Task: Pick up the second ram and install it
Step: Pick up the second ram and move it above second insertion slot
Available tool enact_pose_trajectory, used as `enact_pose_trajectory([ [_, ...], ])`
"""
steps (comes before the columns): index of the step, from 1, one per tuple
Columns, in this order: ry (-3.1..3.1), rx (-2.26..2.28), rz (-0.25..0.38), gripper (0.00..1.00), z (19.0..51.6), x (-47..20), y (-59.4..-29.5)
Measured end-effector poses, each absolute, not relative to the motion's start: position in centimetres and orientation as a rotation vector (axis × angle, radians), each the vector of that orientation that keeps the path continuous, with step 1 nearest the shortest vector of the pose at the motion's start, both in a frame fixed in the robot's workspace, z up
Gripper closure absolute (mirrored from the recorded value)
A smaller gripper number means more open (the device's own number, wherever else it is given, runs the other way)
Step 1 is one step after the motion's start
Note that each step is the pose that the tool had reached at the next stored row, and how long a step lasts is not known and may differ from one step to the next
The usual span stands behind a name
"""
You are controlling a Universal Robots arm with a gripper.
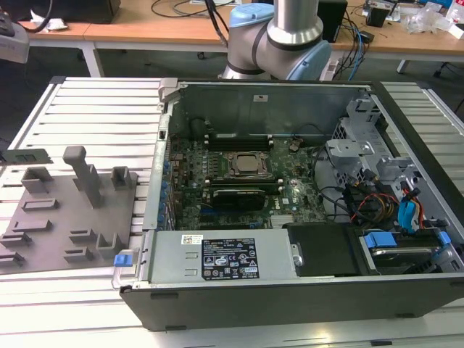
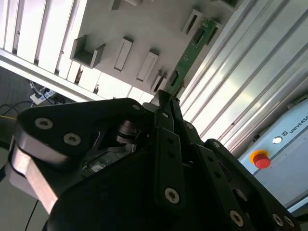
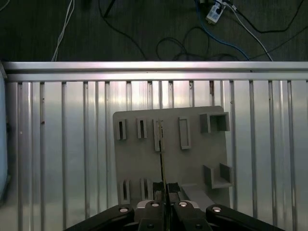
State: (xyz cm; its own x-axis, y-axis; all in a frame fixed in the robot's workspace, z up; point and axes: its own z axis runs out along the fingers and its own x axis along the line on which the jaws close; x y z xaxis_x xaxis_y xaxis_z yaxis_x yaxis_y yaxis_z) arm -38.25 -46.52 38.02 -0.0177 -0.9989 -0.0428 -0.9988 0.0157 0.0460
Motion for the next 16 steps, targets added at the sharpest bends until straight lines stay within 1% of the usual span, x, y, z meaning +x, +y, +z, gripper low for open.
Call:
enact_pose_trajectory([
  [16, -2.238, 2.2, -0.099, 0.86, 41.0, -38.2, -44.9],
])
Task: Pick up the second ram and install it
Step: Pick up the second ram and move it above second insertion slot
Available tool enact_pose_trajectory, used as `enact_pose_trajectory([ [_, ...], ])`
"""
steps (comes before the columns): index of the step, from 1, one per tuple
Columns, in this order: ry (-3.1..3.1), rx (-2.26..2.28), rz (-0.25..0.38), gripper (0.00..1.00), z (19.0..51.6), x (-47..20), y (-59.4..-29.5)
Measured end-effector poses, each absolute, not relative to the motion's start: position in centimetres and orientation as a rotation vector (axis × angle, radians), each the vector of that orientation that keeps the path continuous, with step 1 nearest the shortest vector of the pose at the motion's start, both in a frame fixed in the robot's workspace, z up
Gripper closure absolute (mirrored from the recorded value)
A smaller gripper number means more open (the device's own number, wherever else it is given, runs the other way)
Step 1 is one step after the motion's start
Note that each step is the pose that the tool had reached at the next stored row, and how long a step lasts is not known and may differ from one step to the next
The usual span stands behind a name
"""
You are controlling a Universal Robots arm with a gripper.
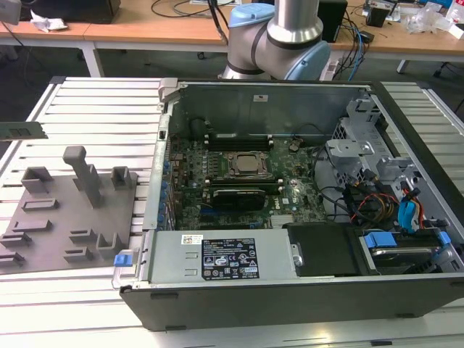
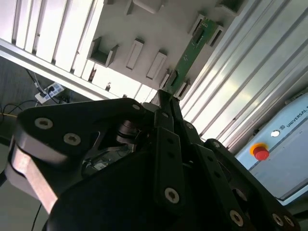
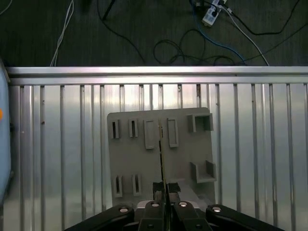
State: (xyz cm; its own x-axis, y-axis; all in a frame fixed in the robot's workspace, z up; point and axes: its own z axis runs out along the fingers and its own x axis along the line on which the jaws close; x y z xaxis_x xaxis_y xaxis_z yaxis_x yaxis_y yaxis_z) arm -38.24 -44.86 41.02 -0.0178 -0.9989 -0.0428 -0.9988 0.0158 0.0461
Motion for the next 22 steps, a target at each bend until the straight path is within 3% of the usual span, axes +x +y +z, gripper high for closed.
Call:
enact_pose_trajectory([
  [6, -2.242, 2.205, -0.111, 0.86, 41.1, -38.2, -43.0],
  [22, -2.242, 2.206, -0.113, 0.86, 42.6, -37.2, -42.9],
])
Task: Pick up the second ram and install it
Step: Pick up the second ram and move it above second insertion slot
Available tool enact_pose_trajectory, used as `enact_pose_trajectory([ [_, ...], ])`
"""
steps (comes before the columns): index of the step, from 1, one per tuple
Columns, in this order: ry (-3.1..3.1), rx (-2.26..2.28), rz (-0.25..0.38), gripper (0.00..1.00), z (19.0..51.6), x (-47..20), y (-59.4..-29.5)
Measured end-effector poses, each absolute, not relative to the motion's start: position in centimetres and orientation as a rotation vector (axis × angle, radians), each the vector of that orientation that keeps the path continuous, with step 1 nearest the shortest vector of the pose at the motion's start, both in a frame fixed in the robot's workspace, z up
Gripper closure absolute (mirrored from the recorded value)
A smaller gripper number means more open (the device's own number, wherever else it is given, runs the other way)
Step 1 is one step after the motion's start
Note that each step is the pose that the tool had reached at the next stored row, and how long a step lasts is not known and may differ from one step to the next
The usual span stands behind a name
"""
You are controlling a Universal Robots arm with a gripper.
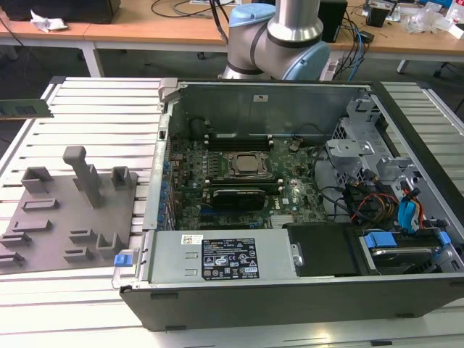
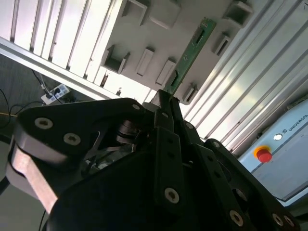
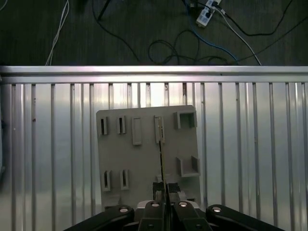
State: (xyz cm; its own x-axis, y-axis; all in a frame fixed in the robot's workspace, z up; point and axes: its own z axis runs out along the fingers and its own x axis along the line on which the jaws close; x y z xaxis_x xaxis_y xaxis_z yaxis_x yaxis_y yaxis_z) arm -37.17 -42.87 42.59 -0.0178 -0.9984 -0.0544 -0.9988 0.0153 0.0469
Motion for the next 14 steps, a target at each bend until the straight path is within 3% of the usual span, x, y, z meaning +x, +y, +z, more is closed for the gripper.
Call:
enact_pose_trajectory([
  [14, 2.235, -2.198, 0.114, 0.86, 42.6, -30.7, -42.9],
])
